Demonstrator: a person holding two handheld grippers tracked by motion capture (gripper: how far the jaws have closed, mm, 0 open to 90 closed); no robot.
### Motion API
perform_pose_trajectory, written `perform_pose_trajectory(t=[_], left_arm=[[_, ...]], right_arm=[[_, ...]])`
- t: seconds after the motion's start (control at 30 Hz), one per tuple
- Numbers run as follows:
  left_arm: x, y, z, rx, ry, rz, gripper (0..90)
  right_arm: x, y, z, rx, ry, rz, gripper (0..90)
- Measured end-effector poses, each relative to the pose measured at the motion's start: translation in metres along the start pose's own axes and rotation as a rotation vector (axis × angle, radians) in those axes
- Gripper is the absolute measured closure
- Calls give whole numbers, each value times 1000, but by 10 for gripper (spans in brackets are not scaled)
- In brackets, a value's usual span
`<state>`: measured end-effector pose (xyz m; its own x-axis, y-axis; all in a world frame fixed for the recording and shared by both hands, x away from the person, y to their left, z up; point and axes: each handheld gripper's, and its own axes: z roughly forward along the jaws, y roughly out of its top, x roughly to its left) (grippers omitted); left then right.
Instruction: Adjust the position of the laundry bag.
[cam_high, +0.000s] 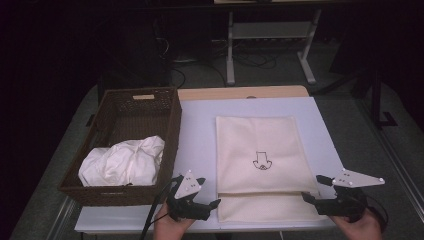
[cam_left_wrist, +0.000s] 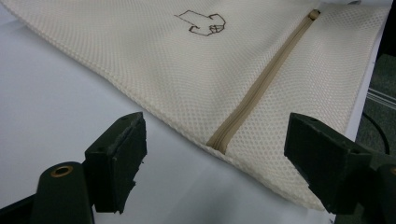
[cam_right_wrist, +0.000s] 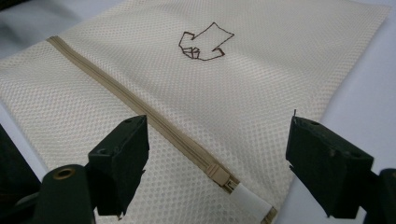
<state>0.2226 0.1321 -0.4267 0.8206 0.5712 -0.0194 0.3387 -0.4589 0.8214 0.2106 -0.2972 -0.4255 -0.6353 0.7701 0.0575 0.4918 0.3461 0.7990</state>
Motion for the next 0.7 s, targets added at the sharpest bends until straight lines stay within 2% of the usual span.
perform_pose_trajectory(t=[0.13,0.23,0.4,0.53,0.7], left_arm=[[-1,-1,0,2,0,9,203],[0,-2,-1,4,2,-2,203],[1,-5,-5,1,15,-6,203],[2,-5,-7,-5,25,-6,203],[4,-5,-8,-7,32,-10,203]], right_arm=[[-3,0,-2,-10,3,6,215],[-2,1,-1,-7,4,3,218],[5,6,1,1,18,-16,222],[16,21,-1,-28,52,-44,236],[21,49,9,-24,102,-68,230]])
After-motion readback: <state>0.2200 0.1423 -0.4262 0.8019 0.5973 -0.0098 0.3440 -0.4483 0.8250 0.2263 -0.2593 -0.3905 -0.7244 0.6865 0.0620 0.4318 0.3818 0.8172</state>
